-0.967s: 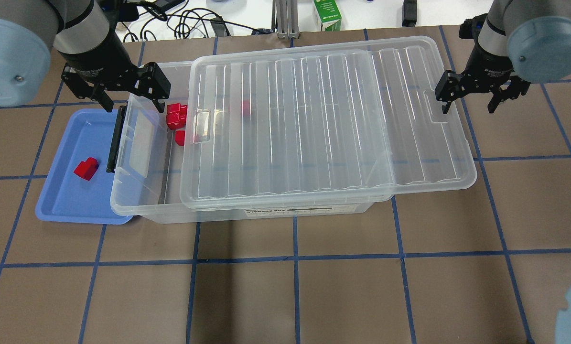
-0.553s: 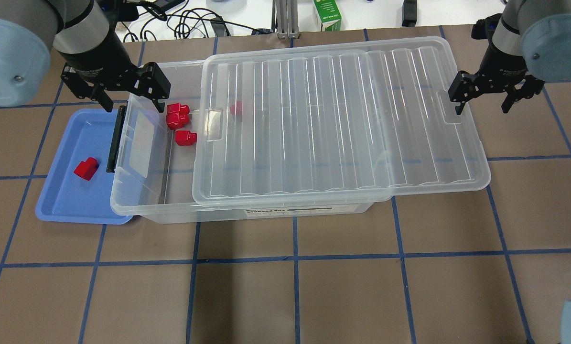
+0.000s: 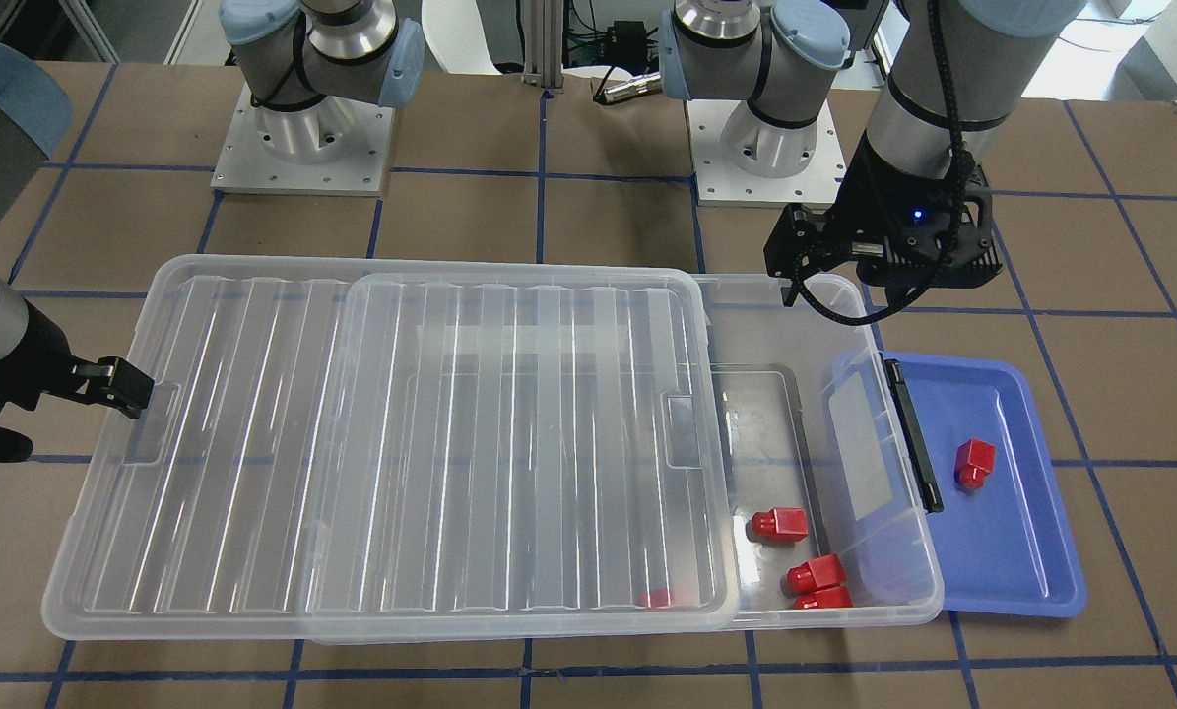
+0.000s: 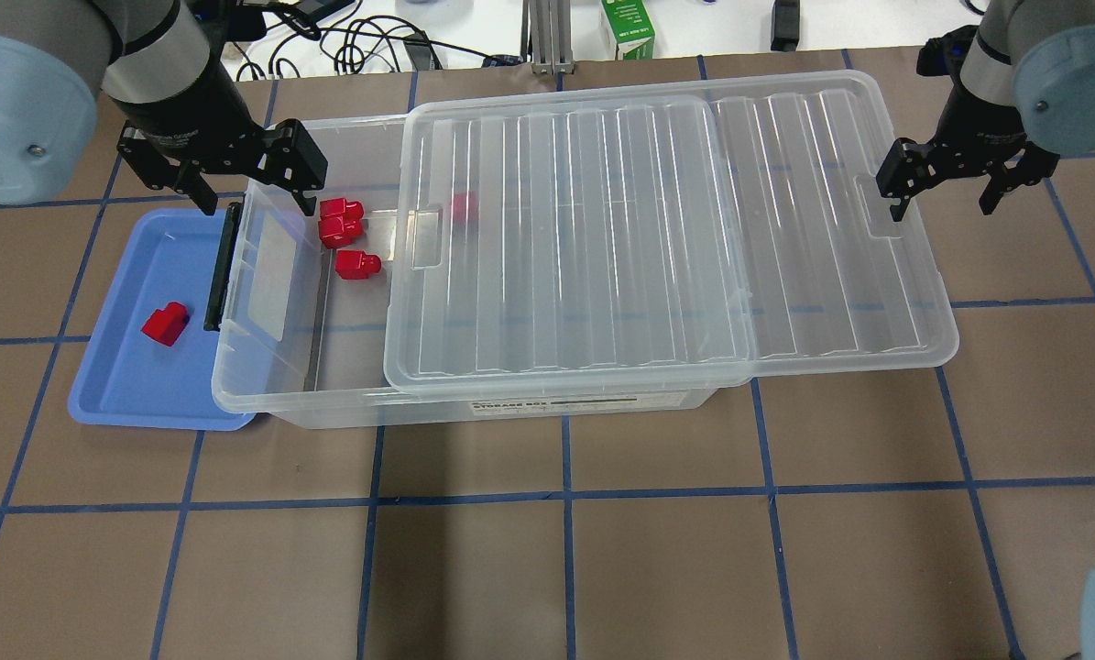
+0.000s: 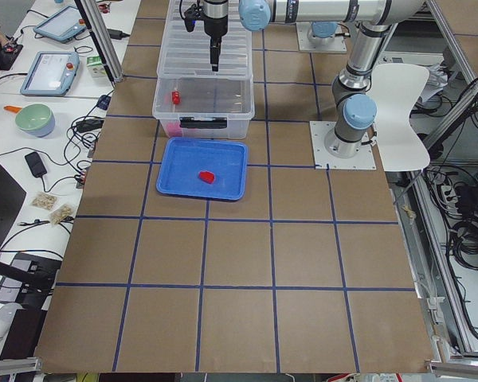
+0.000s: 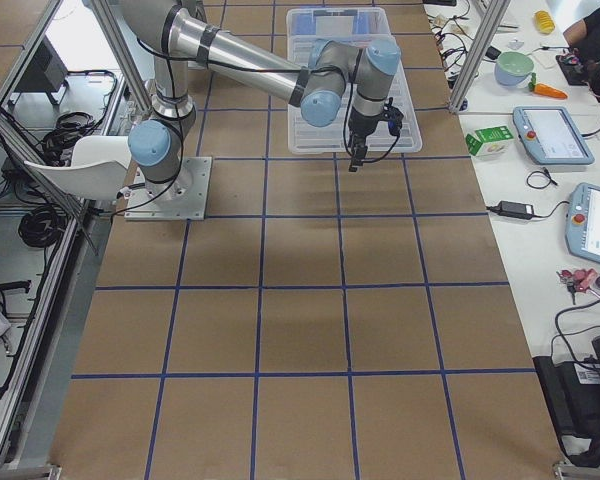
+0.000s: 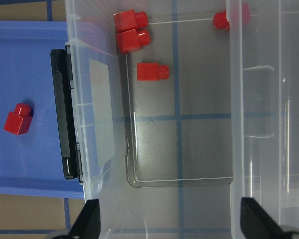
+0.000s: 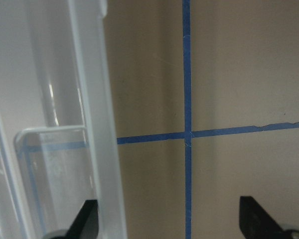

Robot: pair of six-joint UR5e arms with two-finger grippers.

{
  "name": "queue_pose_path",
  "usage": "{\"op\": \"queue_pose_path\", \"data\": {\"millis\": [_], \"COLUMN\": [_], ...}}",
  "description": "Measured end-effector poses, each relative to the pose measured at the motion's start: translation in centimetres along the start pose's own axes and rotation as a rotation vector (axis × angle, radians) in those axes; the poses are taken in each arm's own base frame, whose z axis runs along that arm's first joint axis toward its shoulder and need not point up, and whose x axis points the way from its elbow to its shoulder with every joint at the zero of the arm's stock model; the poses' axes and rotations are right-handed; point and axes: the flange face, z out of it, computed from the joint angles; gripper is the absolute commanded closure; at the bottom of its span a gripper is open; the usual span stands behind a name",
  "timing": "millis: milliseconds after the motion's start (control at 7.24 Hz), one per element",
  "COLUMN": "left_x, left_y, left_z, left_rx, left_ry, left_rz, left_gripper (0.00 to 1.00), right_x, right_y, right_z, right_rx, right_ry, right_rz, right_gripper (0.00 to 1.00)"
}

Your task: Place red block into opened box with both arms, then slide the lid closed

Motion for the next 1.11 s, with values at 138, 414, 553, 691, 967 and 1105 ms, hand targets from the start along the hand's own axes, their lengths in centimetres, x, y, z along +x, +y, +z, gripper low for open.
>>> {"op": "queue_pose_path", "data": {"millis": [138,414,553,691,967,1105], "left_x": [0.0,0.1,0.2,0.2,-0.4,-1.7], "left_y": [0.0,0.1,0.1,0.2,0.3,0.2], "left_z": [0.0,-0.1,-0.2,-0.3,-0.4,-0.3], "left_rx": [0.0,0.002,0.003,0.004,-0.002,-0.006], "left_ry": [0.0,0.003,0.009,0.011,0.009,0.008], "left_rz": [0.0,0.001,0.001,0.001,-0.001,0.01], "left_gripper": [0.0,0.0,0.0,0.0,0.0,0.0], "right_x": [0.3,1.2,1.4,1.4,1.6,1.7], "right_y": [0.0,0.0,0.1,0.1,0.1,0.2], "right_z": [0.0,0.1,0.1,0.1,0.1,0.1], "right_rx": [-0.001,-0.003,-0.003,-0.002,-0.008,-0.011], "right_ry": [0.002,0.003,0.004,0.005,0.022,0.031], "right_rz": [-0.008,-0.008,-0.016,-0.023,-0.028,-0.029], "right_gripper": [0.0,0.0,0.0,0.0,0.0,0.0]}}
